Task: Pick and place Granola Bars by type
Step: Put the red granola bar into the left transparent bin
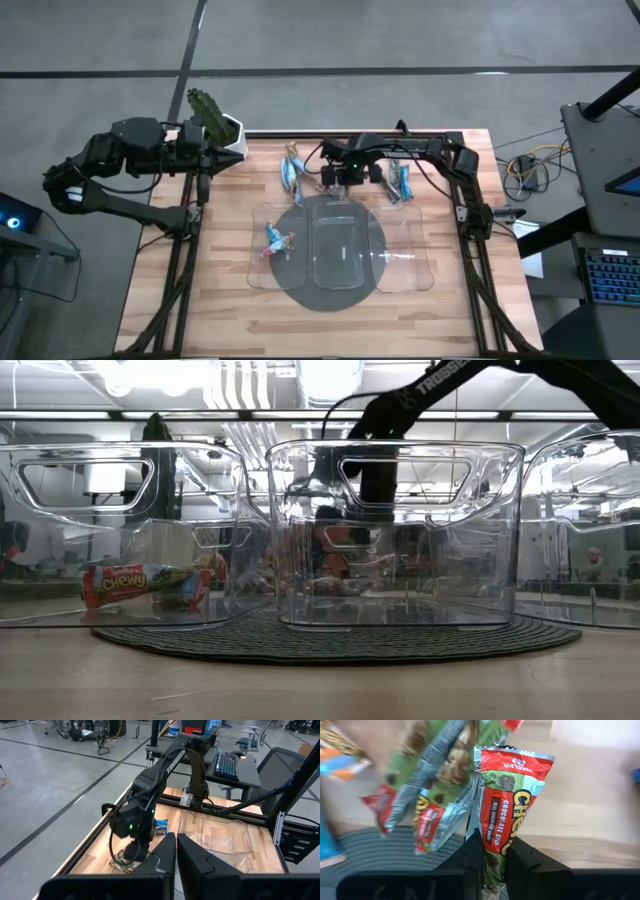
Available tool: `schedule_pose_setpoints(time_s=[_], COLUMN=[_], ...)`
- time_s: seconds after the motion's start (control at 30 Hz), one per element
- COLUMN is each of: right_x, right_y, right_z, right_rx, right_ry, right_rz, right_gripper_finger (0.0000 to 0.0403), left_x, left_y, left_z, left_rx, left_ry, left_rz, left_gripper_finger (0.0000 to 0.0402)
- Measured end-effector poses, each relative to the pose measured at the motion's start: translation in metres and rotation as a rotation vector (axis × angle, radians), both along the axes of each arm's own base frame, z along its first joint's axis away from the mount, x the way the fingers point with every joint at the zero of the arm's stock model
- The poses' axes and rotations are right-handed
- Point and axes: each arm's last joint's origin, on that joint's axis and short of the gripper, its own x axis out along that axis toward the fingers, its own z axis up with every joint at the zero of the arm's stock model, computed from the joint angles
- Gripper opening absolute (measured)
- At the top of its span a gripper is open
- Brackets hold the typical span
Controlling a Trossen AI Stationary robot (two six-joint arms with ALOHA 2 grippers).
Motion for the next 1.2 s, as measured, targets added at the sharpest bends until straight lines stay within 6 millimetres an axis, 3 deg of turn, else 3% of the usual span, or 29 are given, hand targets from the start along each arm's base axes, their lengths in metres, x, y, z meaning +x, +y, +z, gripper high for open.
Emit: schedule_pose_setpoints(time_s=[0.4, 0.63, 0.97, 1.2], right_x=[-0.020, -0.022, -0.014, -0.005], right_y=[0.008, 0.033, 0.071, 0.090], right_z=[0.083, 0.130, 0.171, 0.188], right_rx=[-0.200, -0.319, -0.449, -0.487], right_ry=[-0.199, -0.410, -0.681, -0.872], right_rz=[0.112, 0.237, 0.437, 0.572], right_gripper_finger=[0.0043, 0.0043, 0.0043, 0.0043], left_x=[-0.001, -0.003, -0.013, -0.037], left_y=[0.000, 0.000, -0.001, -0.002], left_z=[0.000, 0.001, 0.003, 0.005], left_rx=[0.002, 0.024, 0.054, 0.092], left_ry=[-0.001, -0.003, -0.022, -0.047], left_rz=[0.000, -0.006, -0.013, -0.021], left_gripper_finger=[0.0000, 0.0000, 0.0000, 0.0000])
